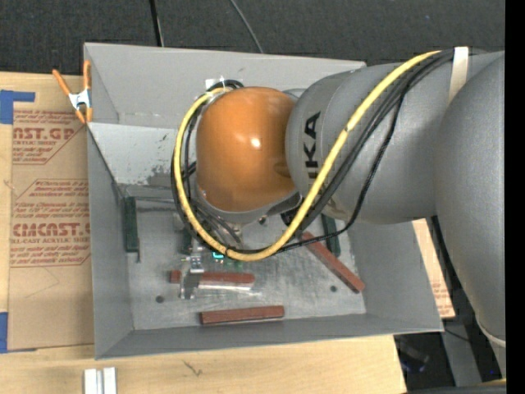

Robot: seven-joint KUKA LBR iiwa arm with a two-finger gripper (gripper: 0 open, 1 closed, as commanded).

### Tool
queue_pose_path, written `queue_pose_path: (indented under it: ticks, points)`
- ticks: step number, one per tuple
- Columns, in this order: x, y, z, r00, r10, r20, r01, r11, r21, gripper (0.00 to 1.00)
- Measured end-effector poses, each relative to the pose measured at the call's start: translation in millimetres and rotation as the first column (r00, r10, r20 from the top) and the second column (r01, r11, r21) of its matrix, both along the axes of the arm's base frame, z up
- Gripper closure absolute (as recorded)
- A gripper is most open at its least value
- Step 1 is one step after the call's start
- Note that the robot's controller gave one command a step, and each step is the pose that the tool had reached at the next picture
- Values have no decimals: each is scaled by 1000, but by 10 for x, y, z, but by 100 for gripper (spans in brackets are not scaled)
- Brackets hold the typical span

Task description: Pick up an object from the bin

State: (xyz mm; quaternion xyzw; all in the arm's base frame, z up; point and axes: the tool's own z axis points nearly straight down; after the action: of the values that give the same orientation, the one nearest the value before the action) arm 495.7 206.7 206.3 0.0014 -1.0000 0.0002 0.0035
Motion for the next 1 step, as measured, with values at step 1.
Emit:
queue_pose_path:
  ticks: [1]
  points:
    - [21,-11,39,1000,-2,7,2,1000,1,0]
